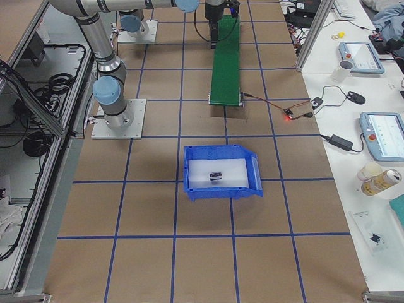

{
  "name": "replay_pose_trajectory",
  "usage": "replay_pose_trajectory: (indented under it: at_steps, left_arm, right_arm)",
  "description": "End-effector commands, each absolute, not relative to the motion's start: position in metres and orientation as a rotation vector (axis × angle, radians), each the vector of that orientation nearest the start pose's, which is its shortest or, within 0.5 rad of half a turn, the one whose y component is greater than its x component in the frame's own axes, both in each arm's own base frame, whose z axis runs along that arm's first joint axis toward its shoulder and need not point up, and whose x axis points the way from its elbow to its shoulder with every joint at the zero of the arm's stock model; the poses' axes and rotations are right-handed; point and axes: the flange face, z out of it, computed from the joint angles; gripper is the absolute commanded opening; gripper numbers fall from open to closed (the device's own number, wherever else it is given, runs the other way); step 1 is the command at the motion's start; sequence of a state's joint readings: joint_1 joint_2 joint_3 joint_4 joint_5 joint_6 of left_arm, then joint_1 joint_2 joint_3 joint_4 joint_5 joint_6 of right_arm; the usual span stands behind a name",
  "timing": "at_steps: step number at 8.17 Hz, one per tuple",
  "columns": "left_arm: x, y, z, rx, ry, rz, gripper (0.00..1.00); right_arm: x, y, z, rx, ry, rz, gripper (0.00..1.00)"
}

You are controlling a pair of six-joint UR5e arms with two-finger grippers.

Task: Move capacitor from left to right

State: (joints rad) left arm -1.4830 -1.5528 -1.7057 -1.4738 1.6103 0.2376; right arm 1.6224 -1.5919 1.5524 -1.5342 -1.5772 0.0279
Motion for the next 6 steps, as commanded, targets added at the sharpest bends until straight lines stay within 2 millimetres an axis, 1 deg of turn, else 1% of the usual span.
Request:
replay_pose_trajectory:
  at_steps: [1, 3, 4, 5, 6]
  left_arm:
    - [-0.077, -0.487, 0.444, 0.217, 3.022, 0.051, 1.00]
    - [-0.082, -0.488, 0.441, 0.210, 3.047, 0.049, 1.00]
    - [-0.089, -0.488, 0.440, 0.187, 3.115, 0.034, 1.00]
    - [-0.093, -0.489, 0.440, 0.184, 3.157, 0.027, 1.00]
    - [-0.092, -0.489, 0.440, 0.184, 3.153, 0.026, 1.00]
  right_arm:
    - [0.159, -0.471, 0.503, -0.043, 3.150, -0.010, 1.00]
    - [0.157, -0.471, 0.503, -0.044, 3.164, -0.009, 1.00]
    - [0.157, -0.471, 0.502, -0.036, 3.163, -0.009, 1.00]
    - [0.156, -0.472, 0.501, -0.041, 3.167, -0.007, 1.00]
    - [0.156, -0.471, 0.503, -0.041, 3.166, -0.011, 1.00]
